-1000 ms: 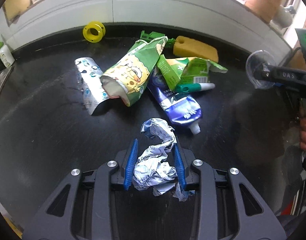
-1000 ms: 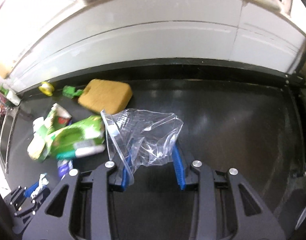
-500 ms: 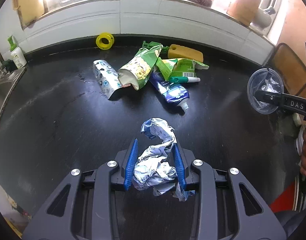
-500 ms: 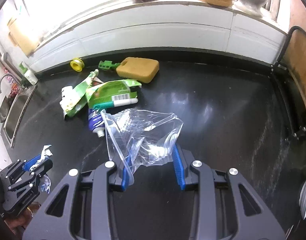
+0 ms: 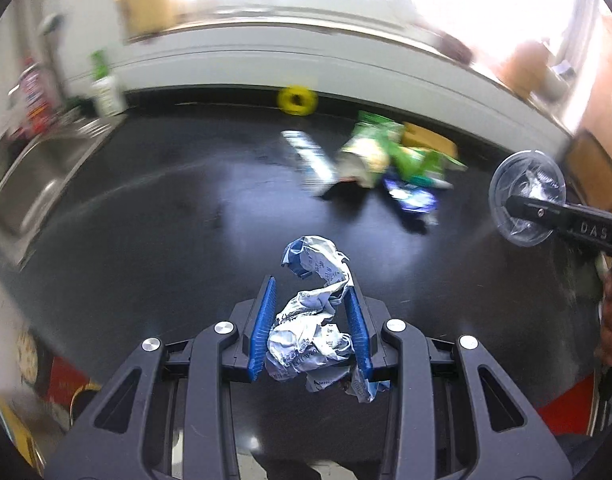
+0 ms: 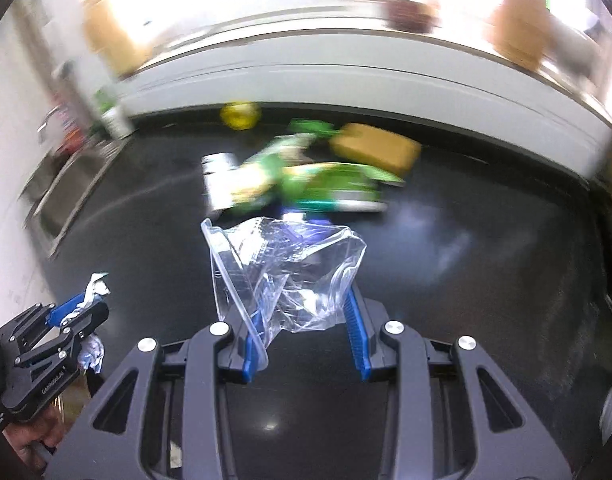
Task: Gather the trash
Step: 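Carry the foil ball and plastic cup over the black bin, then release foil and plastic cup into the bin and turn back to counter, then grasp the foil blister pack with the left tool while the right tool grasps the yellow sponge, then carry the blister pack and sponge over the black bin with both tools, then open both tools to drop pack and sponge into the bin, return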
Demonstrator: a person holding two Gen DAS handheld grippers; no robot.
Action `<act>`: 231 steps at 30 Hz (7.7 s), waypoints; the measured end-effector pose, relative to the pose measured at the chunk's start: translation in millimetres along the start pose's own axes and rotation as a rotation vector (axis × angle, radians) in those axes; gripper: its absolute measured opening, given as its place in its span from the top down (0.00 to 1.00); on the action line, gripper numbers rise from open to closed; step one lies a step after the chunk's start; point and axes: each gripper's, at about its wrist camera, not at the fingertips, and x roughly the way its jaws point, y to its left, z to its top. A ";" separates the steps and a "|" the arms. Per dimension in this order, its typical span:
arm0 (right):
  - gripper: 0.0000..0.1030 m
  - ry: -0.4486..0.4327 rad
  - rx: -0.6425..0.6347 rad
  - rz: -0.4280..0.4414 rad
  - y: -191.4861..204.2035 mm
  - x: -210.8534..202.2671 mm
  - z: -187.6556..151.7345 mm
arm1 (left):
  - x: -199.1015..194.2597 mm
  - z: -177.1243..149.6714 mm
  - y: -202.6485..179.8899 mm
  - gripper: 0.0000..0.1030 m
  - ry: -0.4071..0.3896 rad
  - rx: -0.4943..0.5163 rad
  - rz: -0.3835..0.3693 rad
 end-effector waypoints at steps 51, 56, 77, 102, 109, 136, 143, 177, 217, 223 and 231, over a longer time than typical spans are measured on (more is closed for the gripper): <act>0.17 0.579 -0.841 0.526 606.2 197.7 -182.9 | -40.2 -319.6 380.6 0.11 0.126 -0.752 0.293; 0.09 0.522 -0.793 0.558 571.7 145.3 -146.6 | -60.5 -282.4 365.4 0.06 0.150 -0.686 0.329; 0.08 -0.050 -0.108 0.052 121.0 -39.1 9.9 | -24.4 -9.0 86.1 0.06 0.042 -0.100 -0.004; 0.08 -0.065 0.079 -0.005 -35.6 -22.4 30.2 | 53.4 61.6 -1.6 0.06 0.112 -0.027 0.021; 0.08 -0.031 0.016 0.002 -71.0 30.0 71.1 | 118.0 106.1 0.7 0.06 0.140 -0.038 0.069; 0.45 0.161 -0.211 0.146 -148.4 214.2 144.7 | 251.2 162.7 -25.7 0.62 0.235 0.038 0.014; 0.74 0.135 -0.153 0.160 -138.5 181.4 142.6 | 228.1 166.1 -21.4 0.70 0.211 0.032 -0.034; 0.74 0.088 -0.283 0.239 85.8 6.3 0.1 | -6.0 -13.2 49.0 0.69 0.094 -0.041 0.041; 0.34 0.591 -0.903 0.529 620.3 204.2 -215.2 | -49.0 -327.5 409.5 0.21 0.102 -0.831 0.277; 0.29 0.574 -0.891 0.539 619.8 201.8 -201.6 | -52.0 -329.0 412.7 0.18 0.093 -0.854 0.291; 0.29 0.563 -0.872 0.554 597.8 182.3 -183.2 | -65.1 -313.8 398.7 0.18 0.098 -0.804 0.313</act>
